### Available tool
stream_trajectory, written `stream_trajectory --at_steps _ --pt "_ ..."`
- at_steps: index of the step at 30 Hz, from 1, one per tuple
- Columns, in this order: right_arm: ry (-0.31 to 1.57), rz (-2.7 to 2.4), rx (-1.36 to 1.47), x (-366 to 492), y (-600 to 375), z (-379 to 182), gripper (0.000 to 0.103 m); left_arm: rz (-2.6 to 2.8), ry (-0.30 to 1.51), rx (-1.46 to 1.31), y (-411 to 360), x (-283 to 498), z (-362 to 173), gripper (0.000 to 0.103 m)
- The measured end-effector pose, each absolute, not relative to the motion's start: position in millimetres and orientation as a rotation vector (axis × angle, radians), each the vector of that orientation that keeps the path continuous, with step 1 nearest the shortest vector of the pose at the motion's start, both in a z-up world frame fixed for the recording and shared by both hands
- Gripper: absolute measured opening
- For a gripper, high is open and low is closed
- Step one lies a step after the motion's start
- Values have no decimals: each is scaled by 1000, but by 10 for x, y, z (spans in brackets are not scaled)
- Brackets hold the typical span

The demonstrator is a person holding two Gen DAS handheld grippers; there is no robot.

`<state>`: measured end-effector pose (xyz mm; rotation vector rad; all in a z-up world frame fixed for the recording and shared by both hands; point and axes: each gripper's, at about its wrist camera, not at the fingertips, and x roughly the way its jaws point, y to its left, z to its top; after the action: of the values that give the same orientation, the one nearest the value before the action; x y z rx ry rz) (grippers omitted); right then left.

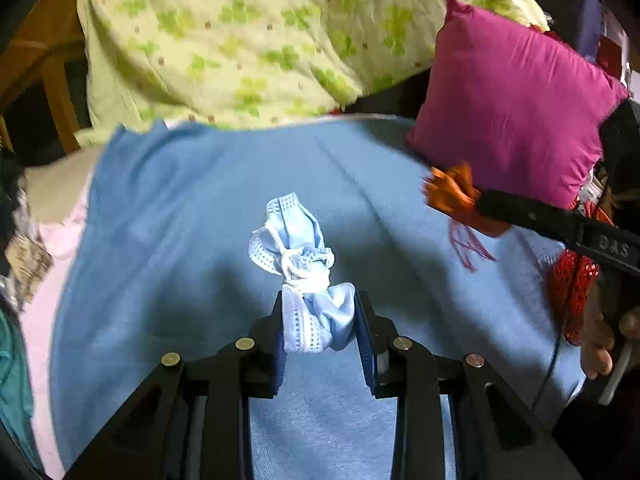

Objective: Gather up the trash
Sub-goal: 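Carry the mask and orange bow over the red wastebasket with both grippers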

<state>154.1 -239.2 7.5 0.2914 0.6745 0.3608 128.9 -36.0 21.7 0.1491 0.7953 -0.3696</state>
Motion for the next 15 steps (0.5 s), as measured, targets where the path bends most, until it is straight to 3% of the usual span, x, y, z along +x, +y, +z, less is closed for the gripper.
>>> stream_trajectory --at_steps 15 --pt "481 243 434 176 -3329 430 45 -287 547 249 -1011 483 936 32"
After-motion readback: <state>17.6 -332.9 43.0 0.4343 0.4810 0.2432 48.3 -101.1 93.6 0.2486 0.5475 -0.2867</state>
